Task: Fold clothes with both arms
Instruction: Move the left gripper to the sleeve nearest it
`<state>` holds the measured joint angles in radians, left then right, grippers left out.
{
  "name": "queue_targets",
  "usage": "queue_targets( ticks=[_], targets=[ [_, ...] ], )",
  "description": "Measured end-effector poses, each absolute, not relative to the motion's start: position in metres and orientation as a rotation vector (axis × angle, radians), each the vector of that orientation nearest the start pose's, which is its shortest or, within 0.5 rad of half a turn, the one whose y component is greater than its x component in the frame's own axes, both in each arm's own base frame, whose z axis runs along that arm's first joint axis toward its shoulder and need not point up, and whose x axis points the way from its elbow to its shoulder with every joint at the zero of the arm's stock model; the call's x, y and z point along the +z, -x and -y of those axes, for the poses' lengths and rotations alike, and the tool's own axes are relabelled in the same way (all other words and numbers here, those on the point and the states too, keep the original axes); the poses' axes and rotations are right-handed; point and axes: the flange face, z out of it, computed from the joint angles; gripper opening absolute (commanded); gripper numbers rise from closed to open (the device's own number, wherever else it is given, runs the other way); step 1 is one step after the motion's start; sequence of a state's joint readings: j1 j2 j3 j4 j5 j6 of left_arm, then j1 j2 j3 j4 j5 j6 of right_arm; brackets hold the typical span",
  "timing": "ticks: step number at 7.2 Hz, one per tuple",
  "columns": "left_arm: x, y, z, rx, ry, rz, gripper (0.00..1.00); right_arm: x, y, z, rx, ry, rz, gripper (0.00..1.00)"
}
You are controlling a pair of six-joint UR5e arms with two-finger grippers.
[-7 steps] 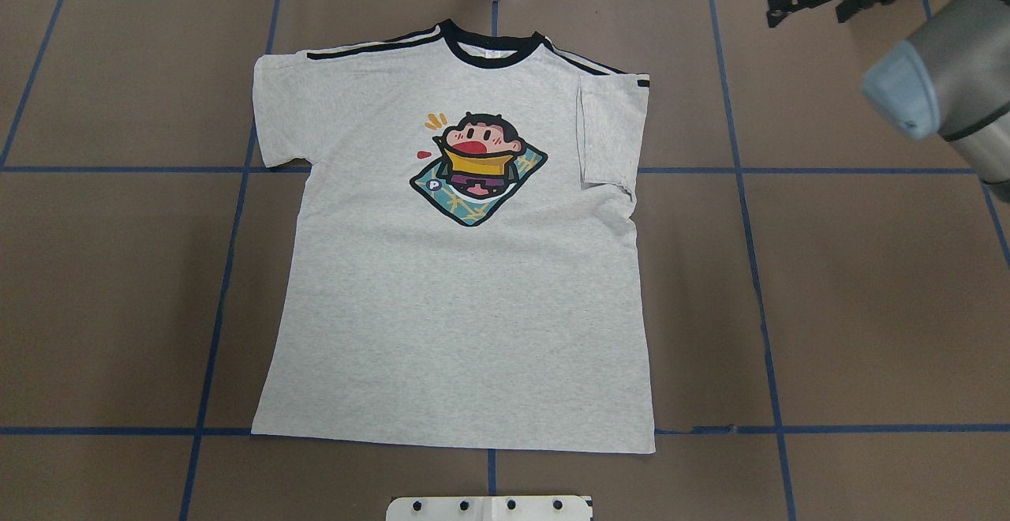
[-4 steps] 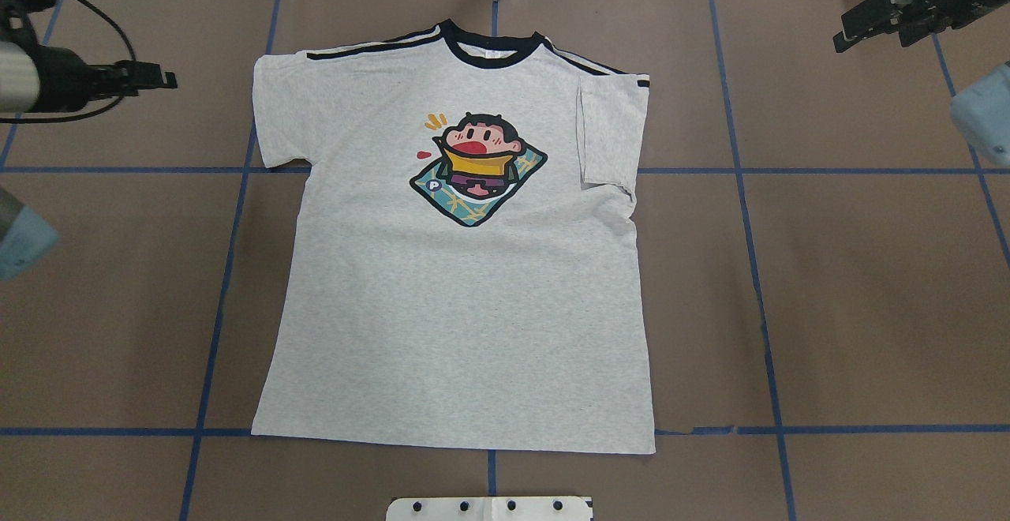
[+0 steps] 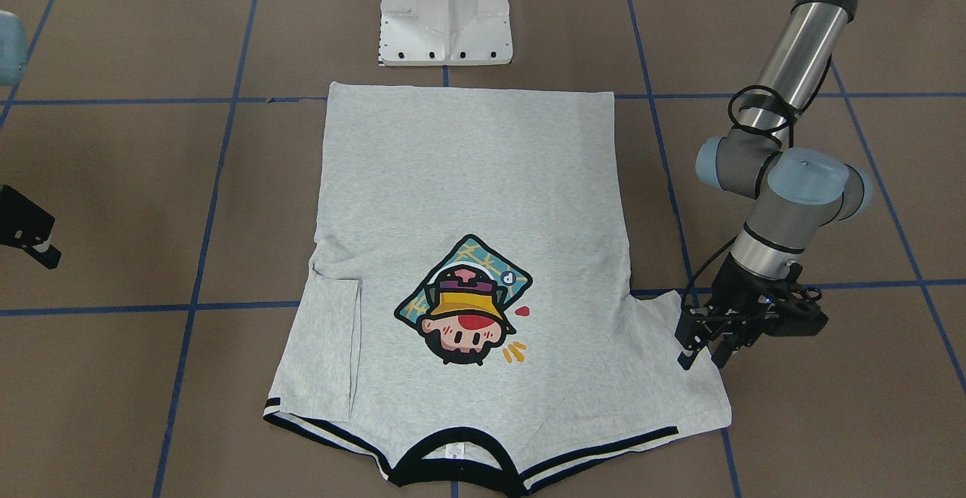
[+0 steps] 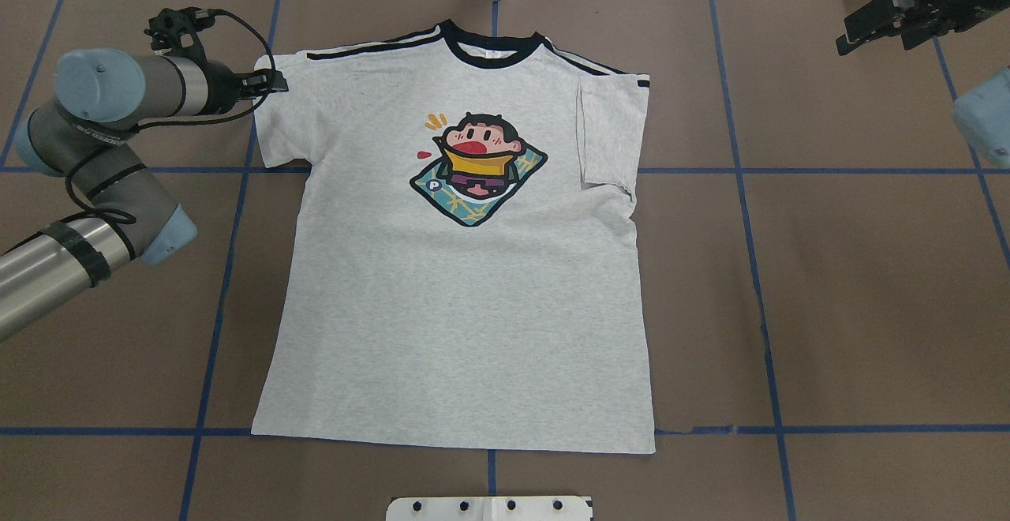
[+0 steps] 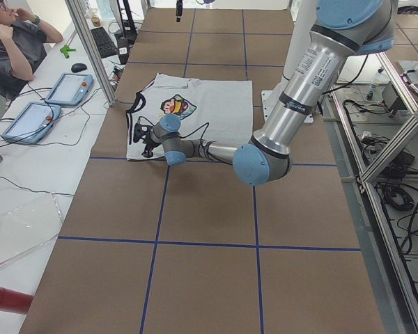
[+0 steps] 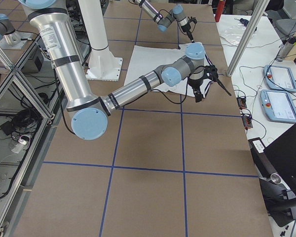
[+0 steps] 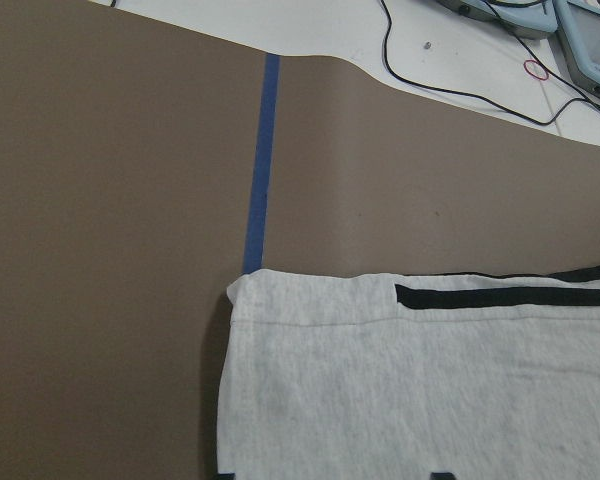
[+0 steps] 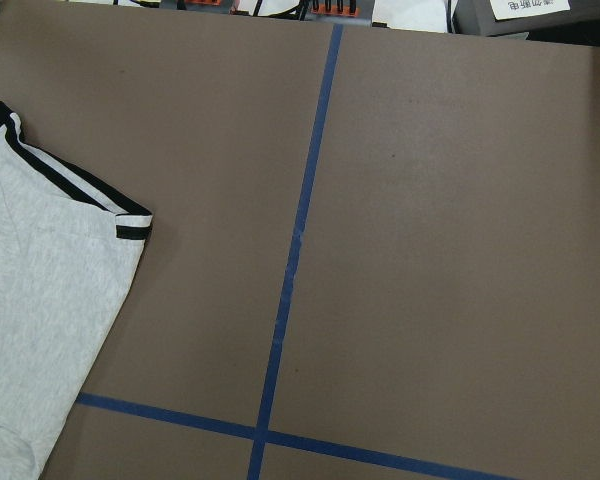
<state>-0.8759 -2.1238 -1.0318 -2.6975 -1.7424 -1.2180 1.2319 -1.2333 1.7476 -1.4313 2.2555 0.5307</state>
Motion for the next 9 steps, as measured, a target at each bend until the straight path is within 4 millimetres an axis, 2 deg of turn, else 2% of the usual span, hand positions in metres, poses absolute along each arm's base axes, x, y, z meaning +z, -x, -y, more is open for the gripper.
queue_targets(
  ticks=[2,4,6,9],
  targets=[
    [0.478,-0.393,0.672,-0.388,-0.553,-0.965,0.63,0.373,0.136,0.598,-0.043,-0.288,0.857,1.0],
    [0.493,-0.374,0.695,-0.38,-0.588,-0.893,0.61,0.373,0.137,0.599,-0.044,-0.289,0.856,1.0],
    [0.489,-0.37,0.705,-0.375,-0.6,-0.879,0.58,0.375,0.137,0.6,-0.043,-0.286,0.854,1.0],
    [0.483,-0.38,0.713,-0.364,-0.598,-0.876,0.55,0.377,0.137,0.599,-0.042,-0.282,0.852,1.0]
  ],
)
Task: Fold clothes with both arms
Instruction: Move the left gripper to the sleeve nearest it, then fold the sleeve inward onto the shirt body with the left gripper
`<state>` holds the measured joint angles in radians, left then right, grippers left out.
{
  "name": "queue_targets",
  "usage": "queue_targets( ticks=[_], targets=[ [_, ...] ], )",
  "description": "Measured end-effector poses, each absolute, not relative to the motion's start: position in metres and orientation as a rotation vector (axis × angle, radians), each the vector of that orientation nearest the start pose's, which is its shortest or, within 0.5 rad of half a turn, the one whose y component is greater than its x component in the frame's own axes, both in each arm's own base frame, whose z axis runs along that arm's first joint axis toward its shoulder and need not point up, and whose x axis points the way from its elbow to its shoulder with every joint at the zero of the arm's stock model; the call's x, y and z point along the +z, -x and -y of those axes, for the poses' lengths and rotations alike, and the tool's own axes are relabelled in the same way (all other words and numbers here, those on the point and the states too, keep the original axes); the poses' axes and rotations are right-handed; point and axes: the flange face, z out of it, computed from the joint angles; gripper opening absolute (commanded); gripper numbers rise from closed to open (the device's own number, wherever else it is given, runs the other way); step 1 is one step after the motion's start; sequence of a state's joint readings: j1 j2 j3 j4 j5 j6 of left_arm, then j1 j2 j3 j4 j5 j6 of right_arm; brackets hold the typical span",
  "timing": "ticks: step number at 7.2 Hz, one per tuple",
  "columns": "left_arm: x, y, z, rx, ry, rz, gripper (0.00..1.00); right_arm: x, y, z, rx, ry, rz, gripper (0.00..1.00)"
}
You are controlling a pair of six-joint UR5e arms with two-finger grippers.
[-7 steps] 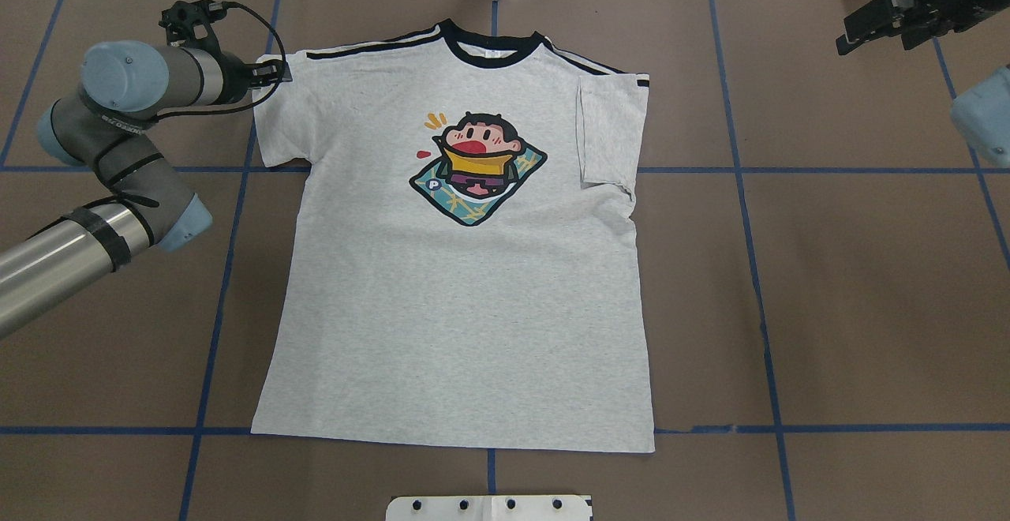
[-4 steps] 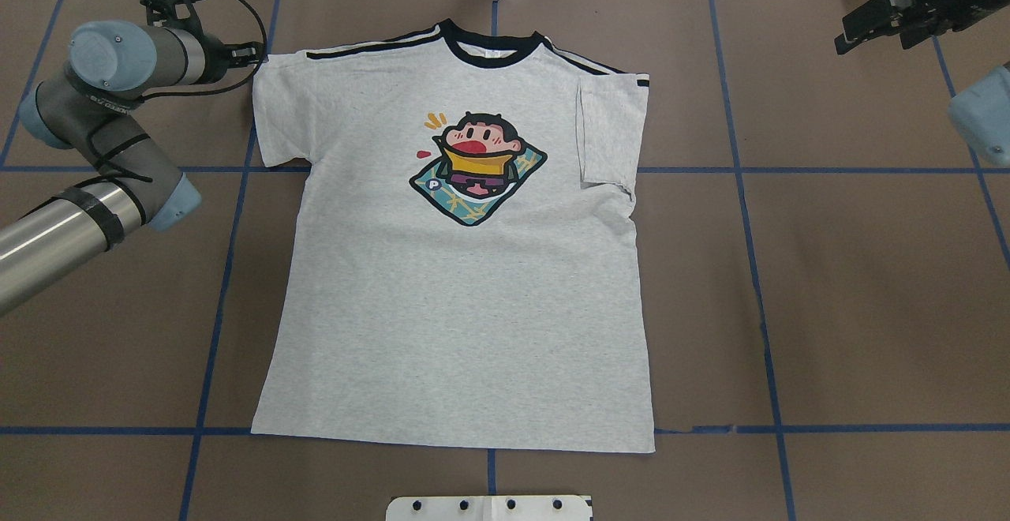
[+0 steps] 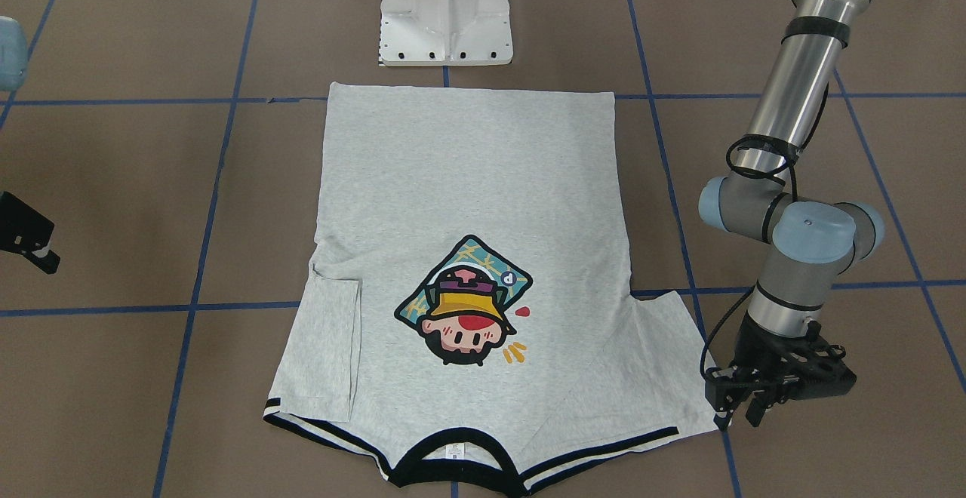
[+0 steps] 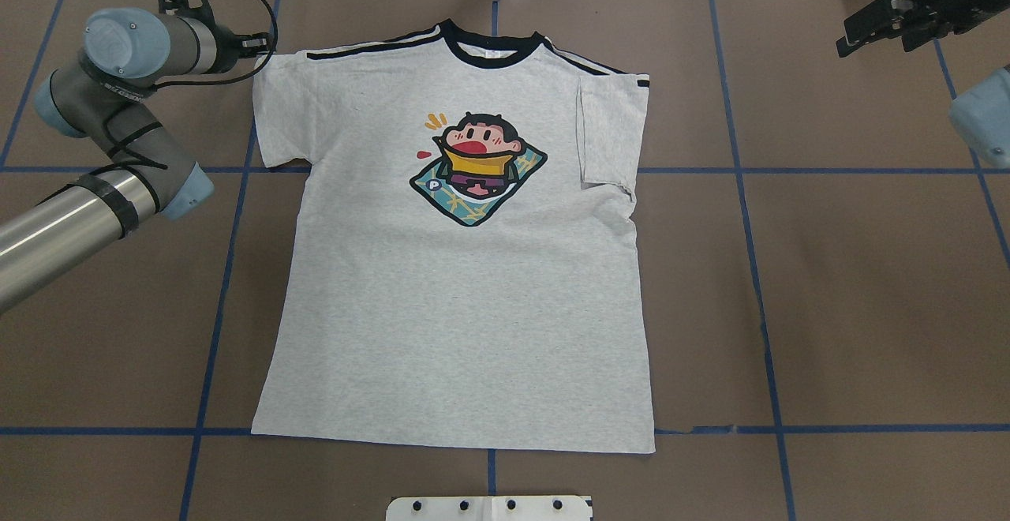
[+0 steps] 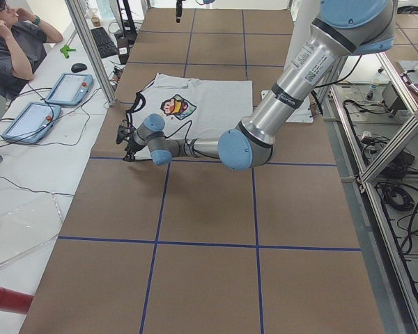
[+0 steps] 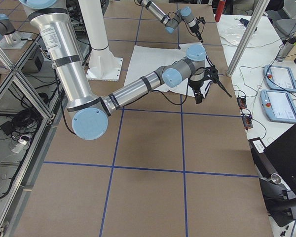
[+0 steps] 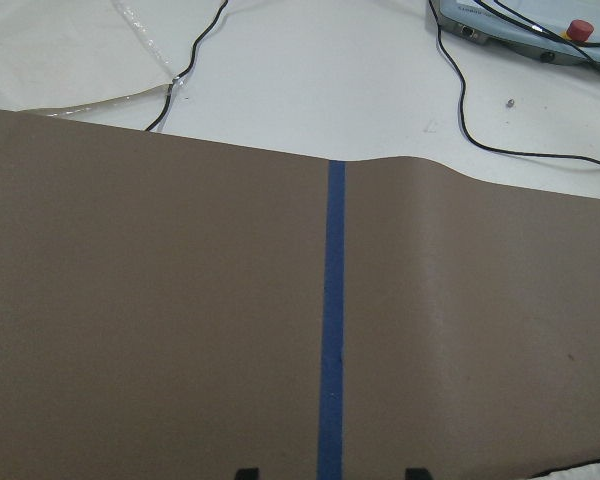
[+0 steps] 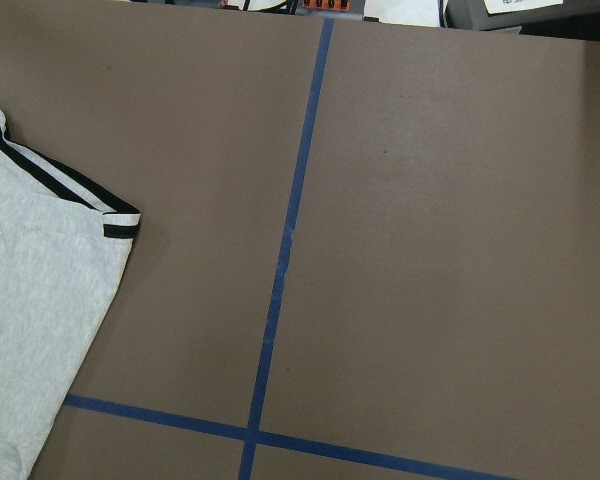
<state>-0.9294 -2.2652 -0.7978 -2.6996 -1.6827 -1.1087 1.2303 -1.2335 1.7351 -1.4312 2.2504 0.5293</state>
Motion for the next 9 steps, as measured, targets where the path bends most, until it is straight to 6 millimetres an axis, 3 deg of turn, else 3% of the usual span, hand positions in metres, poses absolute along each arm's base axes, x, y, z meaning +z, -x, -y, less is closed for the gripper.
queue_targets(
  ticks=[3,4,6,9],
  targets=[
    [0.483,-0.396,0.704,-0.343,-0.59,-0.883,0.5,0.378,0.137,0.599,-0.041,-0.28,0.852,1.0],
    [0.484,-0.399,0.702,-0.338,-0.587,-0.883,0.41,0.378,0.137,0.599,-0.041,-0.28,0.852,1.0],
    [0.486,-0.401,0.7,-0.336,-0.585,-0.882,0.0,0.378,0.137,0.599,-0.04,-0.28,0.852,1.0],
    [0.485,-0.399,0.7,-0.336,-0.59,-0.883,0.0,0.378,0.137,0.599,-0.04,-0.281,0.852,1.0]
  ],
)
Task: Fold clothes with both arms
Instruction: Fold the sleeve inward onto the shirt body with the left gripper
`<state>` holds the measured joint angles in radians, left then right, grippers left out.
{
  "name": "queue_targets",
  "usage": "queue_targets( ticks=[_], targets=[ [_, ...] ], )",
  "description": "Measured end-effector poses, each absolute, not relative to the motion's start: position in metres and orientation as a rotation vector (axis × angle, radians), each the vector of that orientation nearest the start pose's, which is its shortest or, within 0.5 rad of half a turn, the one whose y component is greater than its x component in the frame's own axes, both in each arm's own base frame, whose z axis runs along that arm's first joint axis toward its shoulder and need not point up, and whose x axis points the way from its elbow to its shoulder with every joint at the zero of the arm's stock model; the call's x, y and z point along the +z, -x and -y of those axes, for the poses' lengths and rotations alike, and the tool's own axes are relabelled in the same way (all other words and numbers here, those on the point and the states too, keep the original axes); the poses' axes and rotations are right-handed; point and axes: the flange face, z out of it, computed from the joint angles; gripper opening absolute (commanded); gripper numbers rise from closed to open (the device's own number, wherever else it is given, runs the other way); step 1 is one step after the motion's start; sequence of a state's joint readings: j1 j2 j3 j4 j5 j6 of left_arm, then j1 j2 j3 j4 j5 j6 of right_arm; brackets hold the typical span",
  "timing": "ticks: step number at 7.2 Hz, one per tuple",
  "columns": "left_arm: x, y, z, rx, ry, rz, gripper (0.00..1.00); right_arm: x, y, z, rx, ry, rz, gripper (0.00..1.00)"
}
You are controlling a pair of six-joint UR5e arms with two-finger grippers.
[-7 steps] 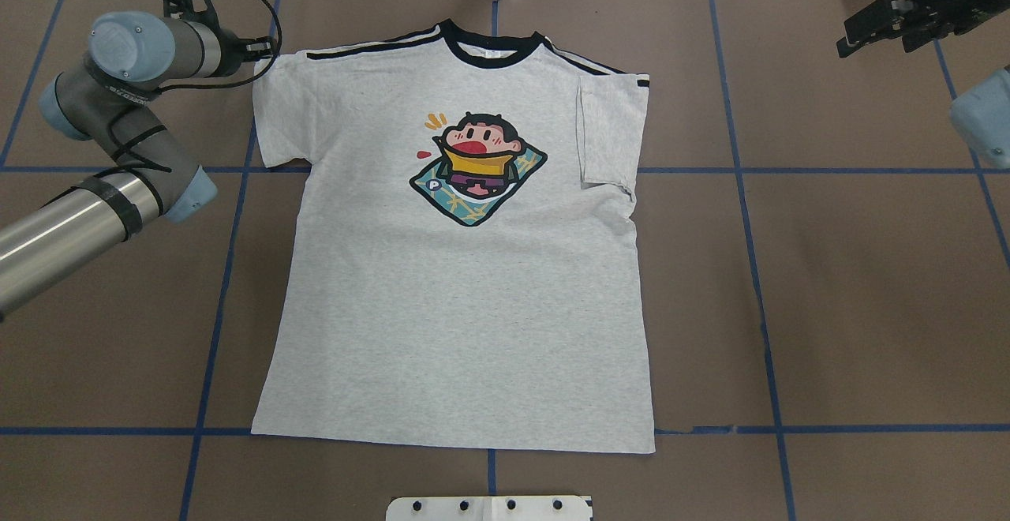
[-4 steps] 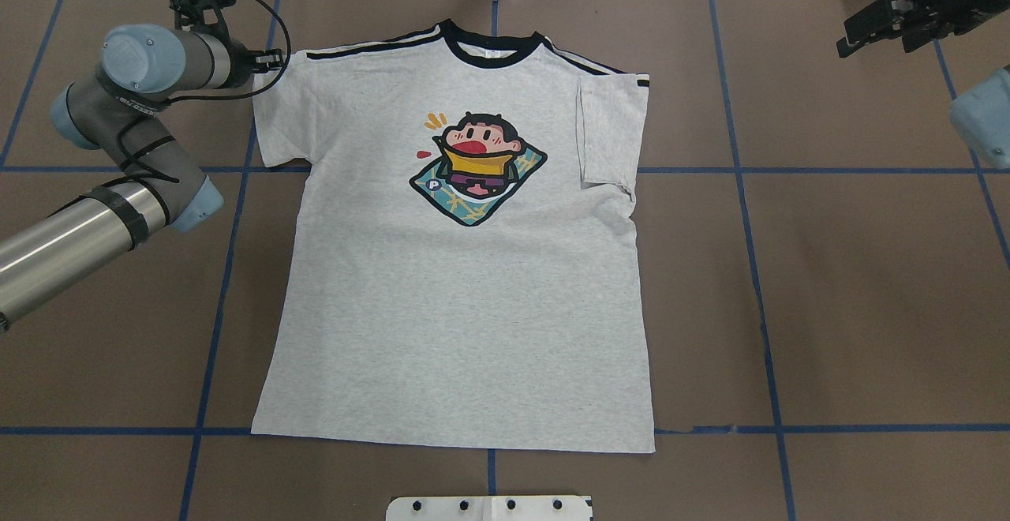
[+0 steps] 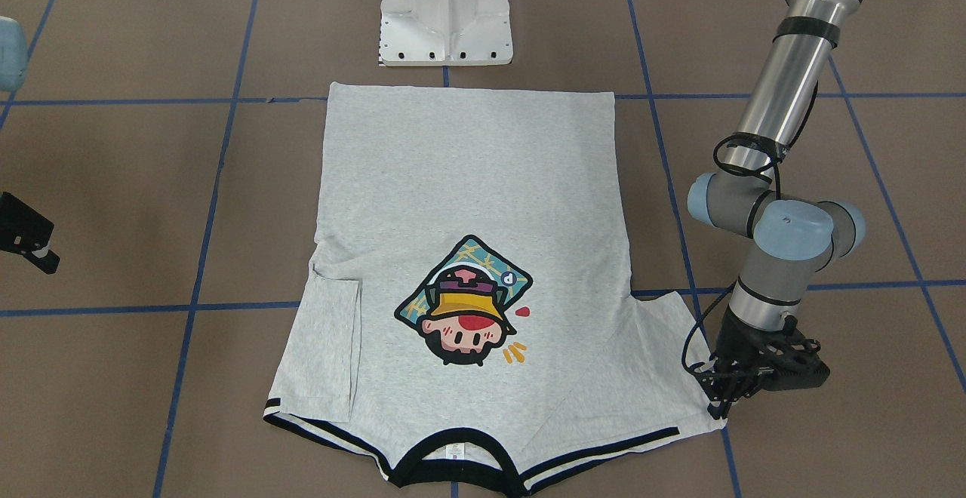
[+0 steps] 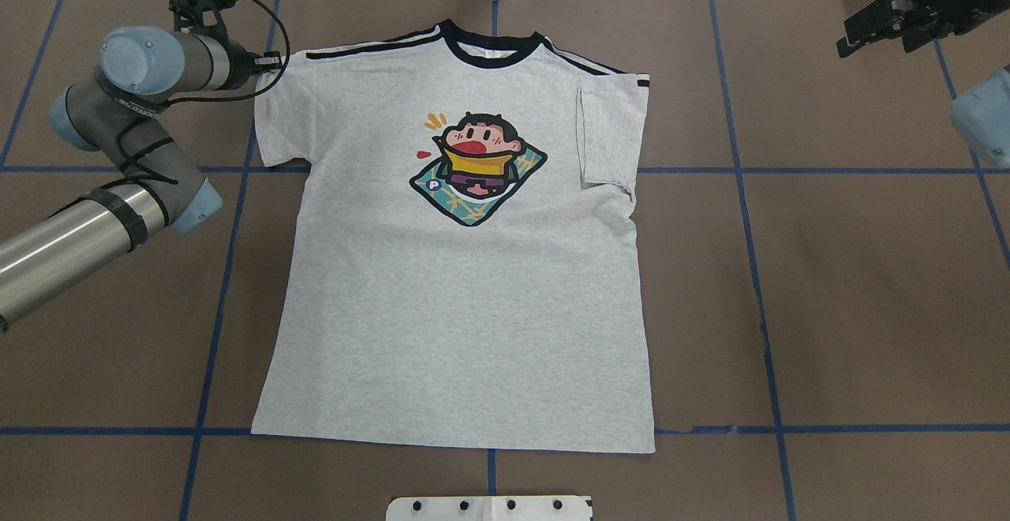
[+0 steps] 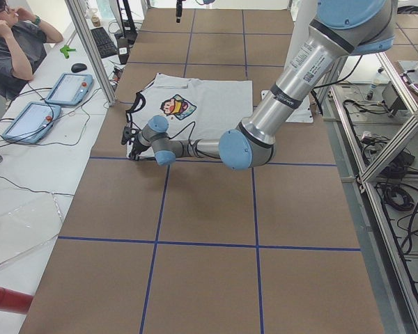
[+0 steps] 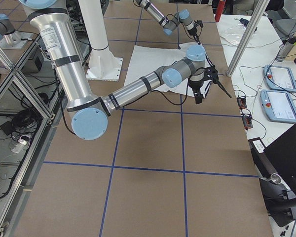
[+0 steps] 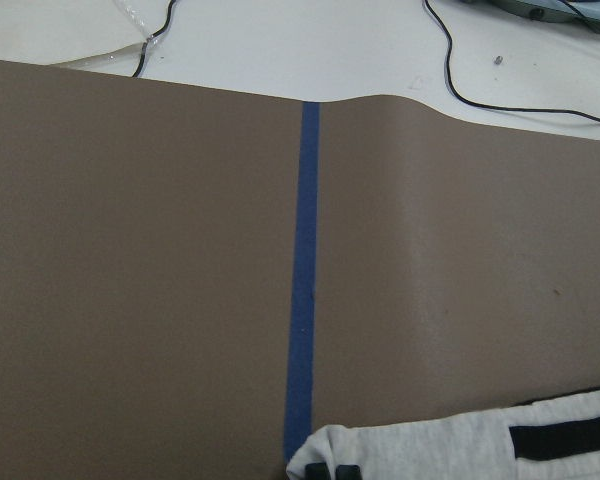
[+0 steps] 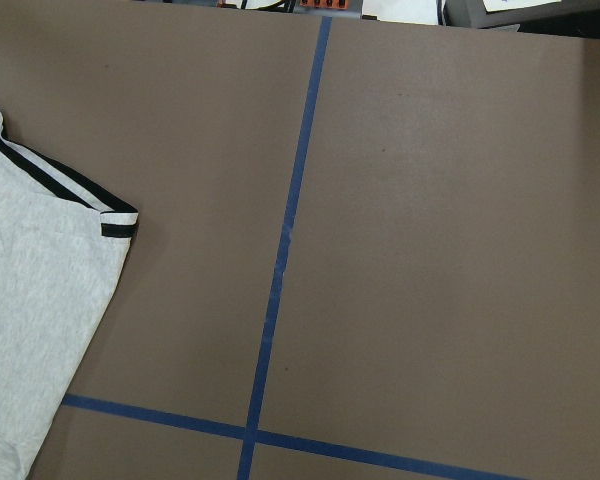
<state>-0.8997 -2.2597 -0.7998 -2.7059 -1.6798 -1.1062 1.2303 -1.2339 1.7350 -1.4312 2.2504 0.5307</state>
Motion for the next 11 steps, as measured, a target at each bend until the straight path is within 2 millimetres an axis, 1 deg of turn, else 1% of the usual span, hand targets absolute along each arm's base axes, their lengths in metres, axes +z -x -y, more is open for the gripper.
queue_targets(
  ticks=[1,3,4,5,6,7,9,10,11],
  targets=[
    [0.479,-0.398,0.7,-0.334,-0.598,-0.89,0.0,0.378,0.137,0.599,-0.04,-0.281,0.853,1.0],
    [0.451,-0.399,0.702,-0.325,-0.615,-0.905,0.0,0.378,0.137,0.599,-0.04,-0.28,0.852,1.0],
    [0.43,-0.404,0.706,-0.33,-0.598,-0.885,0.0,0.378,0.137,0.599,-0.04,-0.28,0.852,1.0],
    [0.401,-0.411,0.712,-0.338,-0.578,-0.857,0.0,0.378,0.137,0.599,-0.039,-0.279,0.852,1.0],
    [0.375,-0.424,0.715,-0.356,-0.566,-0.822,0.0,0.379,0.137,0.599,-0.038,-0.278,0.851,1.0],
    [0.354,-0.445,0.712,-0.378,-0.556,-0.795,0.0,0.38,0.137,0.599,-0.037,-0.277,0.851,1.0],
    [0.318,-0.492,0.697,-0.408,-0.51,-0.781,0.0,0.382,0.137,0.6,-0.035,-0.273,0.849,1.0],
    [0.303,-0.511,0.693,-0.42,-0.494,-0.78,0.0,0.383,0.138,0.6,-0.034,-0.271,0.849,1.0],
    [0.294,-0.522,0.695,-0.429,-0.483,-0.774,0.22,0.385,0.138,0.601,-0.034,-0.267,0.848,1.0]
  ],
)
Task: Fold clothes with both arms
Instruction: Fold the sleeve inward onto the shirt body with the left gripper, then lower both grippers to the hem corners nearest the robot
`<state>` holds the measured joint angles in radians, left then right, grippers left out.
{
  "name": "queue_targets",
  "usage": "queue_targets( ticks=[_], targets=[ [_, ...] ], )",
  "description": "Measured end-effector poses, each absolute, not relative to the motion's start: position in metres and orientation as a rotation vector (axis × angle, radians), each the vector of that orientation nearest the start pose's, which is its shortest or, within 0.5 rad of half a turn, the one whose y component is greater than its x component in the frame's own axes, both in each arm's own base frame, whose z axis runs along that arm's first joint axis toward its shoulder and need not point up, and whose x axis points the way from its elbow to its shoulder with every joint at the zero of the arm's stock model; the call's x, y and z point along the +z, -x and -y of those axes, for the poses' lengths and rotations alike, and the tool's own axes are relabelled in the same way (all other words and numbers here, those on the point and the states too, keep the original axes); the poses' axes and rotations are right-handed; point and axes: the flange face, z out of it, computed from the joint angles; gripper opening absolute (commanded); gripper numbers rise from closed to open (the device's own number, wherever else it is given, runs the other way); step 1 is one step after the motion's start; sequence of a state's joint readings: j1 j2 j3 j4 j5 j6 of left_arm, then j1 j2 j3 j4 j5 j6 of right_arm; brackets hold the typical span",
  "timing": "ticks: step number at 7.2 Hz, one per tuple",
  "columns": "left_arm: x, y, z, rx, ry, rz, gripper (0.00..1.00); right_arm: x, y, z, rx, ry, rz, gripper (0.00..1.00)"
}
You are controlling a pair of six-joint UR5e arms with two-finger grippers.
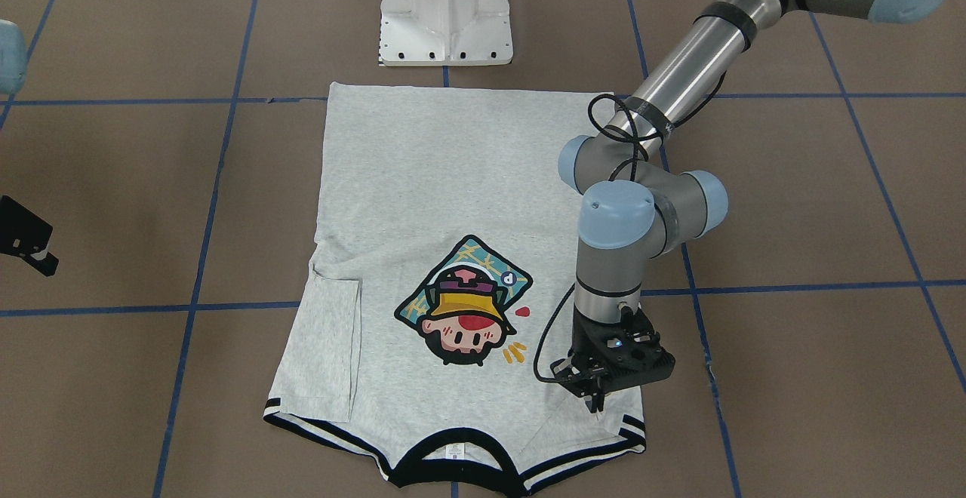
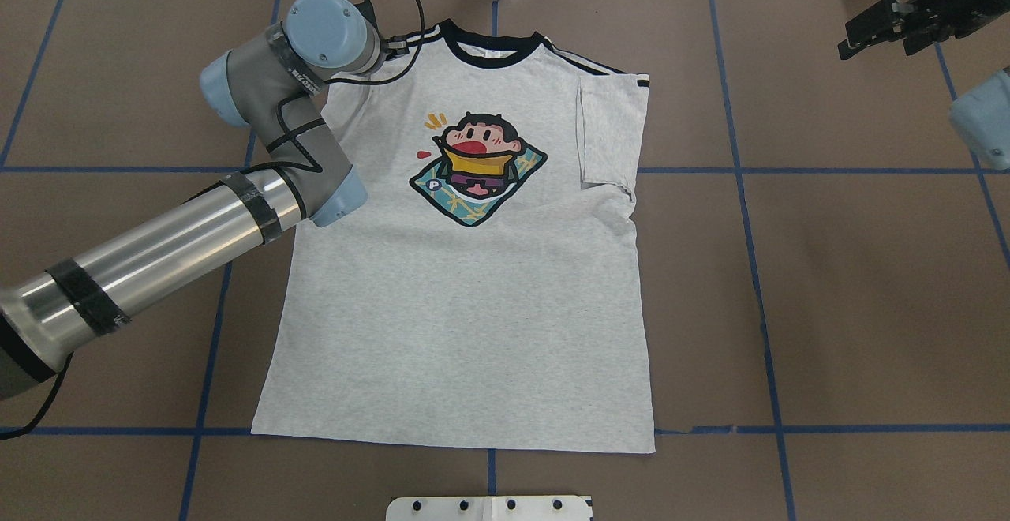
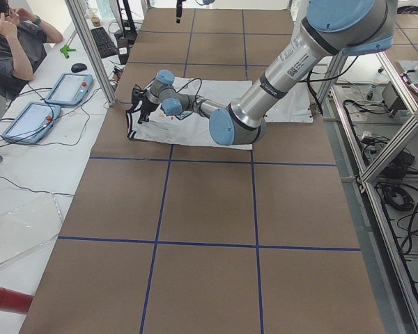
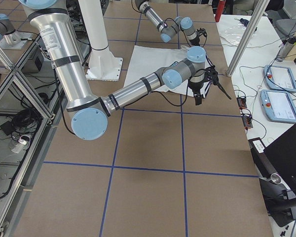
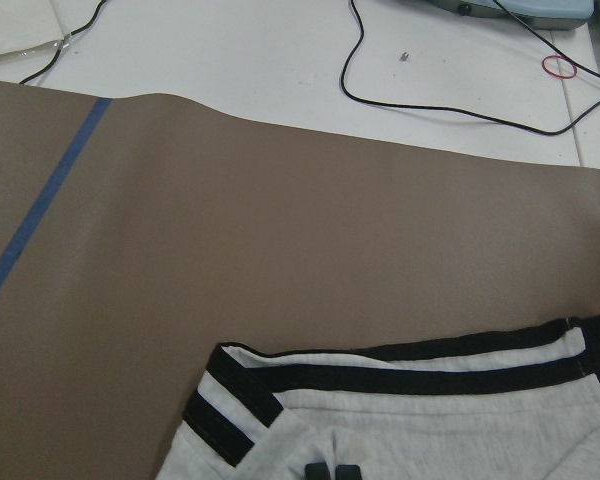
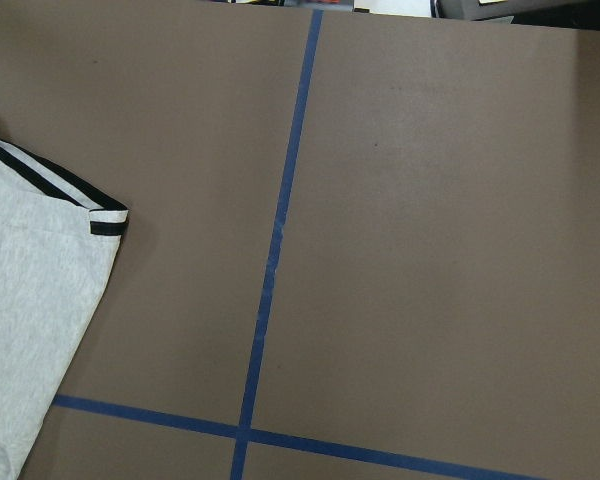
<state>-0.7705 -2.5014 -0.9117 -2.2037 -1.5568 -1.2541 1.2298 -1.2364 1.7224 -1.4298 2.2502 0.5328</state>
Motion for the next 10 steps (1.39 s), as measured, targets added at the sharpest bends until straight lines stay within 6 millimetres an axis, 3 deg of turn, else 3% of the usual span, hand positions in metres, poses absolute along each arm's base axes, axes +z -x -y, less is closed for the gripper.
queue_targets(
  ticks=[1,3,5,6,8,10],
  targets=[
    [0.292,-0.529,0.697,-0.434,-0.474,-0.766,0.99,0.388,0.139,0.602,-0.035,-0.267,0.848,1.0],
    [0.298,-0.528,0.693,-0.392,-0.489,-0.76,1.0,0.396,0.142,0.607,-0.037,-0.274,0.852,1.0],
    [0.297,-0.5,0.663,-0.299,-0.525,-0.811,1.0,0.384,0.151,0.602,0.008,-0.272,0.871,1.0],
    [0.299,-0.478,0.64,-0.263,-0.533,-0.844,1.0,0.368,0.171,0.591,0.056,-0.27,0.881,1.0],
    [0.299,-0.425,0.582,-0.228,-0.548,-0.903,1.0,0.318,0.247,0.537,0.176,-0.243,0.922,1.0],
    [0.294,-0.387,0.498,-0.175,-0.483,-1.014,1.0,0.284,0.324,0.437,0.279,-0.217,0.963,0.99]
  ],
)
